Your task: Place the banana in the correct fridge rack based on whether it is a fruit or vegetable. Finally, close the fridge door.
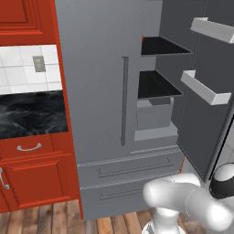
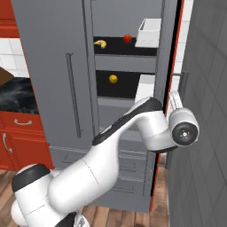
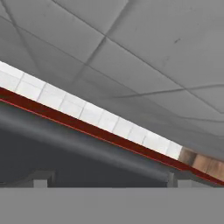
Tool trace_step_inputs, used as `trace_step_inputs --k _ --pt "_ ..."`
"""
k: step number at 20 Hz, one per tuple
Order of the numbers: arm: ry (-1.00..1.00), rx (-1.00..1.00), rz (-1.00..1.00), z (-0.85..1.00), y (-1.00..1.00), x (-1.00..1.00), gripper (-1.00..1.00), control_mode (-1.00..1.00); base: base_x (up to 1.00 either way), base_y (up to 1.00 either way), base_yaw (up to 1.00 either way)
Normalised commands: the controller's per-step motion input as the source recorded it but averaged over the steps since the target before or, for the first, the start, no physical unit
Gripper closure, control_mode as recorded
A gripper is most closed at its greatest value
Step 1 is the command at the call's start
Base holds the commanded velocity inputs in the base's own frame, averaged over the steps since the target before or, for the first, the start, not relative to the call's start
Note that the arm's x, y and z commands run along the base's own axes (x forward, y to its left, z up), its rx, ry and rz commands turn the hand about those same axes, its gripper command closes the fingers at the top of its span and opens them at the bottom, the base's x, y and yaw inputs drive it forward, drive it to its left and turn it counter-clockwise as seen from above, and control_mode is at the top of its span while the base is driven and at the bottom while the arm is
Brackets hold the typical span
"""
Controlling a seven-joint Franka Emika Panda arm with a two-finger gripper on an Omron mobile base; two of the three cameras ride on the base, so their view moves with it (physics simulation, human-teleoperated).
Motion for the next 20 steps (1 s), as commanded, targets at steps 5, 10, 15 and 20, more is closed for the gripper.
trace_step_inputs --k 5,10,15,20 --pt "0.0 0.05 0.0 0.0 -0.4 0.01 -1.0 -1.0 0.0 0.0 0.0" --pt "0.0 0.0 0.01 -0.04 0.19 0.4 -1.0 -1.0 0.0 0.0 0.0" --pt "0.02 0.0 0.19 -0.04 0.77 0.56 -1.0 -1.0 0.0 0.0 0.0" --pt "0.01 0.06 0.48 0.0 1.0 0.61 -1.0 -1.0 0.0 0.0 0.0"
